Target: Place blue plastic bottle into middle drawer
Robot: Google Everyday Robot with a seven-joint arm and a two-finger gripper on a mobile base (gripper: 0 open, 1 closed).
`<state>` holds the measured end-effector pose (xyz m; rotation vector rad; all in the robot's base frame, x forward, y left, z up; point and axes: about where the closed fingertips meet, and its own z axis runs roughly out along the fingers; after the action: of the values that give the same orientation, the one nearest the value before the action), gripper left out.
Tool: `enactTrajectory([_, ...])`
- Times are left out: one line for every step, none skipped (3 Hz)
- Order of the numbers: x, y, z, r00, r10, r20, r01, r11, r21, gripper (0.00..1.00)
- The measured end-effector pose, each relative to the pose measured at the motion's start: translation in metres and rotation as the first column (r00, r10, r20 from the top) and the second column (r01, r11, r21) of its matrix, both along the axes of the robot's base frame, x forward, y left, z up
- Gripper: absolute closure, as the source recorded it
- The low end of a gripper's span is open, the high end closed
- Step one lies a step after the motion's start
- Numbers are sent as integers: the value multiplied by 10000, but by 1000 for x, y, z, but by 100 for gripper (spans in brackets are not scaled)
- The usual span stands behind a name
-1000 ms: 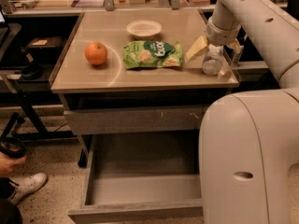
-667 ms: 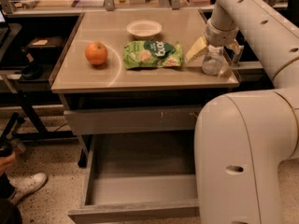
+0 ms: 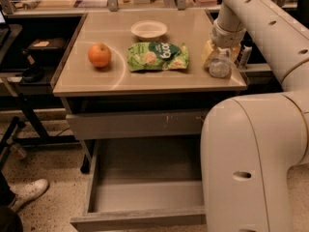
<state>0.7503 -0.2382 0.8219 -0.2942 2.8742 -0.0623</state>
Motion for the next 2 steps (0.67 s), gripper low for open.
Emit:
enactTrajectory([0,0,0,10000,0,0,0,10000,0,65])
enactTrajectory([0,0,0,10000,1,1,-1,10000,1,88])
